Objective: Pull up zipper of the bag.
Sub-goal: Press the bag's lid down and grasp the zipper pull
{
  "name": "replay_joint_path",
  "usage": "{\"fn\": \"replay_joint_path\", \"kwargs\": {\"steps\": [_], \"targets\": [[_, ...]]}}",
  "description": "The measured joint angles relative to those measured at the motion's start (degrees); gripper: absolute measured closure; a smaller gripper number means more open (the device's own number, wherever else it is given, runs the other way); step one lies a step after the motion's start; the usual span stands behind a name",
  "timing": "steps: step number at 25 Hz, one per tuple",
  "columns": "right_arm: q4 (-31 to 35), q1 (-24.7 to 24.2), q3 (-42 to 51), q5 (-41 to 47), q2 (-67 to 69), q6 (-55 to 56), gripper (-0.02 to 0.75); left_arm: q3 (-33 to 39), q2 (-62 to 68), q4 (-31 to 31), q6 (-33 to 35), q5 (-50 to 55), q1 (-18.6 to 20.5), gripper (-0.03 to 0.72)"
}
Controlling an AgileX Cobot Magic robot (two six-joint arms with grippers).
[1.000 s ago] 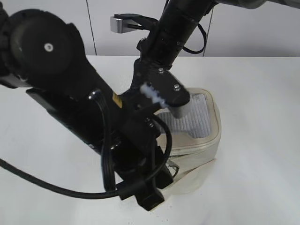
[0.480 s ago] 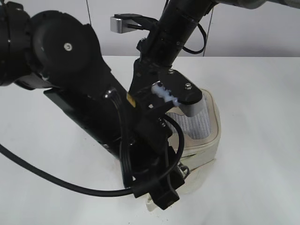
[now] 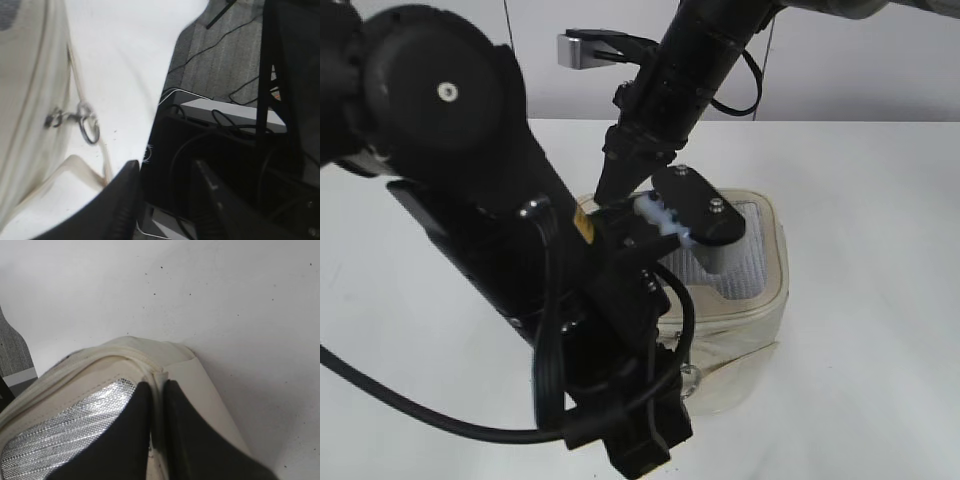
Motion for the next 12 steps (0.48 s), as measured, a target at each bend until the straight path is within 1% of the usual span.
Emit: {"fn": "replay_joint_path", "kwargs": {"steps": [2,4,7,8,10,12], "targets": [[-0.1,0.0,0.0,0.0,0.0,0.9,0.640,0.0,-1.6,3.4,-2.3,0.4,-0.1,0.384],[-0.3,0.0,0.0,-0.3,0.0,2.3,0.545,0.0,-3.9,7.1,-4.0,0.5,0.0,0.340],[-1.2,-0.1,0.0,-0.6,0.0,5.1,0.380,0.0,-7.0,10.5,-5.2,0.6,1.1,0.318],[-2.1,-0.1,0.0,-0.6,-0.1,6.1,0.344,0.0,-7.7,11.1,-5.4,0.6,1.8,0.316],[-3.8,-0.1,0.0,-0.6,-0.5,7.5,0.295,-0.2,-9.1,11.8,-5.7,0.6,3.6,0.309],[-5.7,-0.2,0.0,-0.6,-1.3,8.5,0.278,-1.0,-9.3,12.0,-6.1,0.7,6.3,0.297]]}}
